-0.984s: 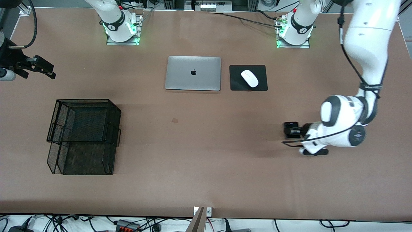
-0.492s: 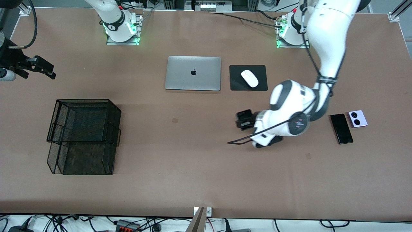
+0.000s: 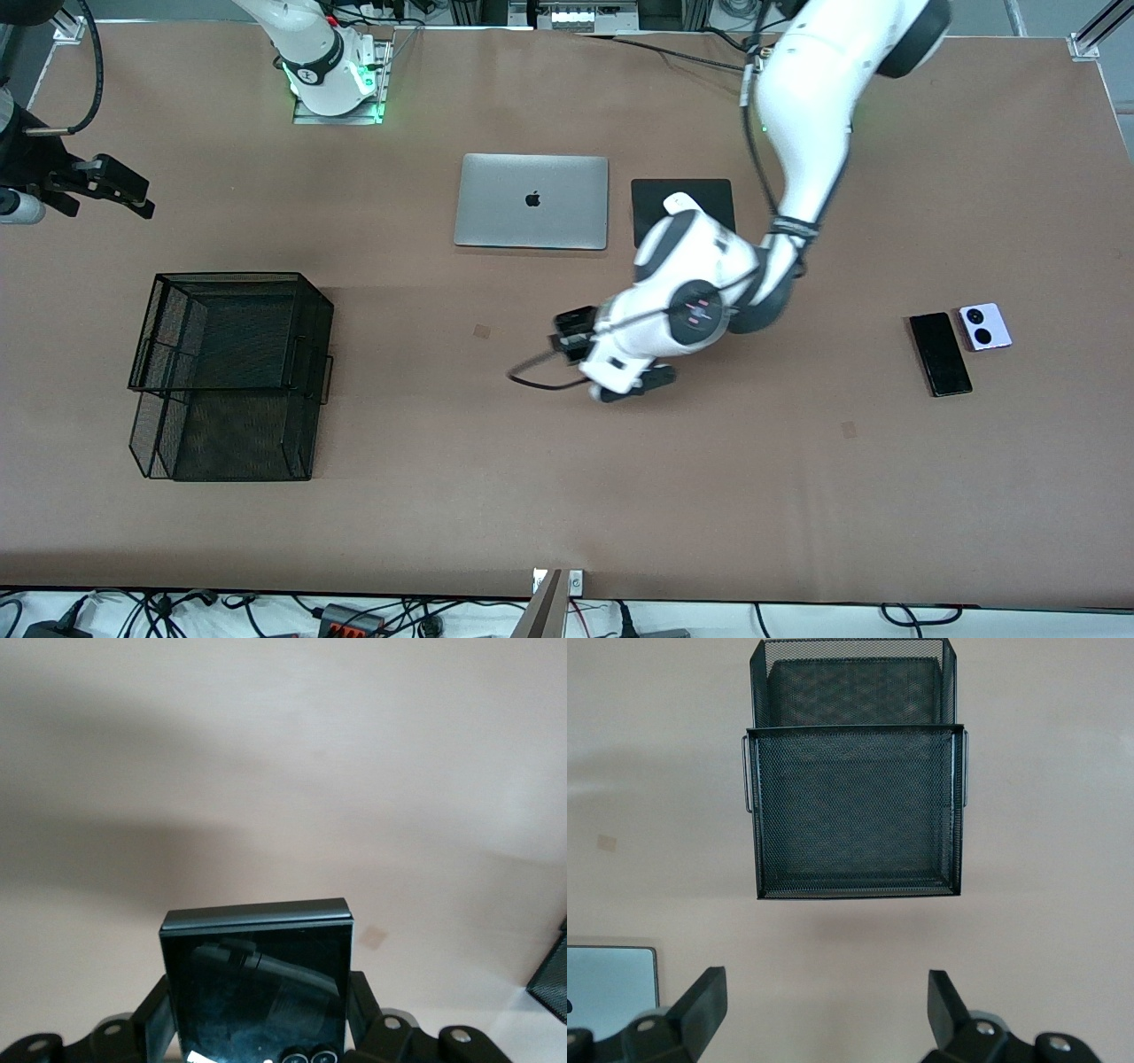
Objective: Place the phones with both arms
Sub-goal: 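Carry the flip phone to the table middle and lower it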
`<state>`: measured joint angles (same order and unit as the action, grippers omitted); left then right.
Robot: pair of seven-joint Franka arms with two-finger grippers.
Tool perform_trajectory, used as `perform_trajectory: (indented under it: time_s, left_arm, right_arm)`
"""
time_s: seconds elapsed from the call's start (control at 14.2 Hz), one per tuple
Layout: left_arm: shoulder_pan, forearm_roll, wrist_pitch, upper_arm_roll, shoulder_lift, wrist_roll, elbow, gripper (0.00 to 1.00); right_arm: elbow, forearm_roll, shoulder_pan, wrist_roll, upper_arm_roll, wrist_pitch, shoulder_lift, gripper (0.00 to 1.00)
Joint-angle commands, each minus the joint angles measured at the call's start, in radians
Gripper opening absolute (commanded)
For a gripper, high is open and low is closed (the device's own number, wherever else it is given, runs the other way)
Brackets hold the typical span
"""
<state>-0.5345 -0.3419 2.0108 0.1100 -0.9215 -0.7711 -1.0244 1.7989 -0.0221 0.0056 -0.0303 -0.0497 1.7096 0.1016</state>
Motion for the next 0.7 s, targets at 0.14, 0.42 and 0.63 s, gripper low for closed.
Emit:
perform_trajectory:
  time_s: [0.14, 0.42, 0.63]
  left_arm:
    - [-0.159, -0.064, 0.339, -0.085, -0.132, -0.043, 0.113, 0.3]
    - [-0.248, -0.065, 0.496, -0.131, -0.192, -0.001, 0.115, 0.27]
    - [-0.291, -0.065, 0.422, -0.17, -0.212, 0.13, 0.116, 0.27]
  right_arm:
    - [0.016, -0.001, -0.001, -0.014, -0.001, 0.01, 0.01, 1.0]
    - [0.016, -0.001, -0.001, -0.014, -0.001, 0.01, 0.01, 1.0]
    - [0.016, -0.001, -0.001, -0.014, -0.001, 0.01, 0.01, 1.0]
